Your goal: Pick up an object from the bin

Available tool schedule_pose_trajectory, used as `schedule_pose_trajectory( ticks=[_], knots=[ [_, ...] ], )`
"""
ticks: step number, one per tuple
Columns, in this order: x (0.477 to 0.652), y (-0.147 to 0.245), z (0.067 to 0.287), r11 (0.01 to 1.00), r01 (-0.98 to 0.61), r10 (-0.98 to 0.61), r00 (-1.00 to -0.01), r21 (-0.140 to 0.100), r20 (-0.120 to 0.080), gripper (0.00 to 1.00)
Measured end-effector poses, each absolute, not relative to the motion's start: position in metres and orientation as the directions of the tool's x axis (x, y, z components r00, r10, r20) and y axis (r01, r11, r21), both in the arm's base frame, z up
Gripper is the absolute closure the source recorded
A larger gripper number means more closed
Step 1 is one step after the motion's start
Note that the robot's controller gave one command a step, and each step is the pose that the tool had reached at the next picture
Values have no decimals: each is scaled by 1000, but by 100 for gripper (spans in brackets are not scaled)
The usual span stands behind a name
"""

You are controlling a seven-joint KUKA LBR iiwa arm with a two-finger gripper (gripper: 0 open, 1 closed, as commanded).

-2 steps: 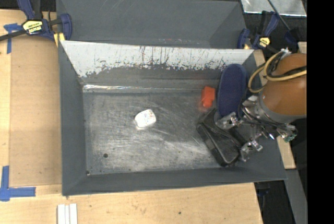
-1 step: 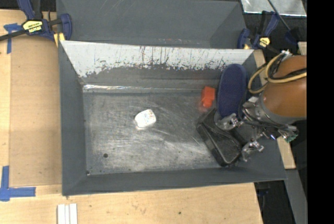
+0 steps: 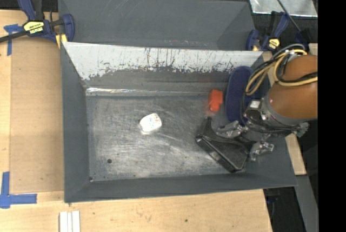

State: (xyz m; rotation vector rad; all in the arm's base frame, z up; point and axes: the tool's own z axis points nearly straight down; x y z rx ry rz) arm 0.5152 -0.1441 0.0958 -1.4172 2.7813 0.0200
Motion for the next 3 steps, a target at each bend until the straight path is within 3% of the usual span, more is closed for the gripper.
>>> schedule_pose_trajectory(
  ticks=[1, 2, 3],
  knots=[
    [508, -122, 93, 298, -953, -954, -297, -45, -27, 0],
    [508, -122, 93, 298, -953, -954, -297, -46, -26, 100],
    [509, -122, 93, 210, -977, -978, -209, -47, -25, 100]
  ],
)
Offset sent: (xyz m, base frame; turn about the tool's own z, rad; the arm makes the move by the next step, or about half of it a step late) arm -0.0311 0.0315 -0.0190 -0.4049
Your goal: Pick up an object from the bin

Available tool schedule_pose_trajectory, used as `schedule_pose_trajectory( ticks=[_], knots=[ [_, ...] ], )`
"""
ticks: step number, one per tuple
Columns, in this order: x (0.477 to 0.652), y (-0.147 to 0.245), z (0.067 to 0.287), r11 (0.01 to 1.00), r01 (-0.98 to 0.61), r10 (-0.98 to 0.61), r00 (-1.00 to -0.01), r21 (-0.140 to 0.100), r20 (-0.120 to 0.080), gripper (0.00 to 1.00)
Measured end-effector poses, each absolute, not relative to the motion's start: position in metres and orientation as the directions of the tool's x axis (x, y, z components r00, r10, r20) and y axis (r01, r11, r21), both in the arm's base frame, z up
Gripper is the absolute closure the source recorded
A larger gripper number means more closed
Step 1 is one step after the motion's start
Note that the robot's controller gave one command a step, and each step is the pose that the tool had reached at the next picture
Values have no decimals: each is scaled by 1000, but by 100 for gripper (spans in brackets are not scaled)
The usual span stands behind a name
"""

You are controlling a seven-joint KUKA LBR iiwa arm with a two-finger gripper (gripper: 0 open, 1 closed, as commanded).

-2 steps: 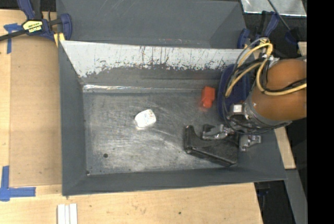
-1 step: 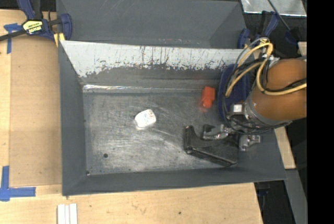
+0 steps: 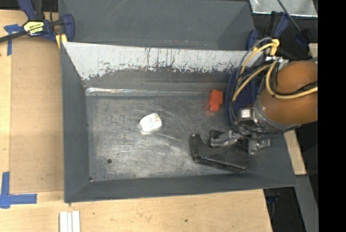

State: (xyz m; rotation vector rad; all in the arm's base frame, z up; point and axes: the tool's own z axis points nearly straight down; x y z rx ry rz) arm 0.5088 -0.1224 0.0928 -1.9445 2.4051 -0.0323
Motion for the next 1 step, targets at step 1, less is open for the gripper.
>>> schedule_pose_trajectory(
  ticks=[1],
  knots=[
    [497, -115, 259, -159, -987, -987, 159, -7, 1, 100]
  ],
)
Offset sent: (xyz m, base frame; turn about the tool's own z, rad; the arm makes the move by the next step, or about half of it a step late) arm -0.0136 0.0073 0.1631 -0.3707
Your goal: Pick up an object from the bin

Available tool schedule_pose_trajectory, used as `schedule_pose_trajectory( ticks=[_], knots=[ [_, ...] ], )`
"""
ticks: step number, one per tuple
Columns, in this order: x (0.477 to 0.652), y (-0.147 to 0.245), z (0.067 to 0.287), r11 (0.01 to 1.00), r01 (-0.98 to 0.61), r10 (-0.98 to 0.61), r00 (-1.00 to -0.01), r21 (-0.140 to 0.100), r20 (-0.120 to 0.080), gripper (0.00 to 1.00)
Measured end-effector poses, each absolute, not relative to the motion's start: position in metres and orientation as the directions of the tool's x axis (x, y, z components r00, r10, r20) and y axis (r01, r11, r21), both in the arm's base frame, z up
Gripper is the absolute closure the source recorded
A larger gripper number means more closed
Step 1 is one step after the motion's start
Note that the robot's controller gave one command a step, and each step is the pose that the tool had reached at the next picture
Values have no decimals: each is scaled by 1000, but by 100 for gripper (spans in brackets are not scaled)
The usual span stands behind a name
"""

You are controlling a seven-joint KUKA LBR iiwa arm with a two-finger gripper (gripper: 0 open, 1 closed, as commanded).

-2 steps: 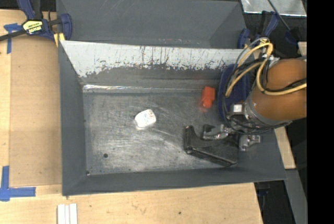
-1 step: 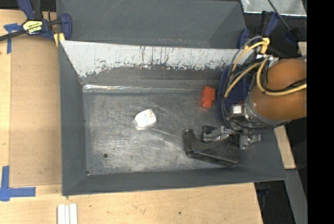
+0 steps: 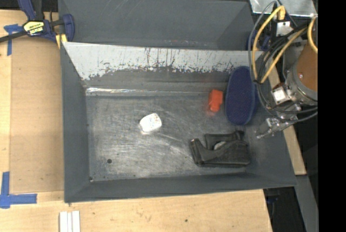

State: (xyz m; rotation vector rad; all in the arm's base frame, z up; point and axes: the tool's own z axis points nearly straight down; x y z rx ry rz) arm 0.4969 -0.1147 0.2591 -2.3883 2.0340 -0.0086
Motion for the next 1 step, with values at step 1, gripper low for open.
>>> schedule_pose_trajectory(
  ticks=[1],
  knots=[
    [482, -101, 148, -419, -908, -908, 419, 4, -5, 100]
  ],
)
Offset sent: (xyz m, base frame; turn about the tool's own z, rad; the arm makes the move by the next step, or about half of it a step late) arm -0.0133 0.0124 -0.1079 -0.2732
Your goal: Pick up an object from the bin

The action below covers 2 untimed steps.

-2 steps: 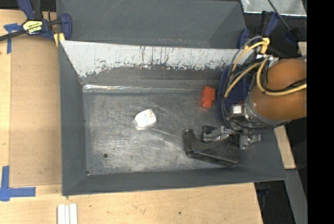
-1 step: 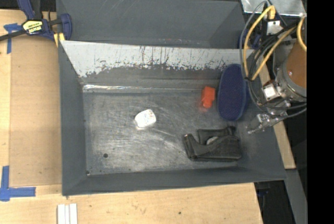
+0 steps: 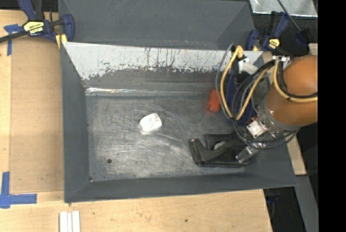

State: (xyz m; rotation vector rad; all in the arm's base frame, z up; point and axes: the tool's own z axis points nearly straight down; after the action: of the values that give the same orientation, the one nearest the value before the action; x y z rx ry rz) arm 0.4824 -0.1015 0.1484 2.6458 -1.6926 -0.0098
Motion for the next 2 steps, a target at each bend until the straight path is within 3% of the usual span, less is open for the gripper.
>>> schedule_pose_trajectory(
  ticks=[1, 2],
  knots=[
    [484, -102, 151, -416, -909, -909, 416, 1, -2, 0],
    [492, -97, 95, -627, -779, -779, 627, -2, 7, 0]
  ],
)
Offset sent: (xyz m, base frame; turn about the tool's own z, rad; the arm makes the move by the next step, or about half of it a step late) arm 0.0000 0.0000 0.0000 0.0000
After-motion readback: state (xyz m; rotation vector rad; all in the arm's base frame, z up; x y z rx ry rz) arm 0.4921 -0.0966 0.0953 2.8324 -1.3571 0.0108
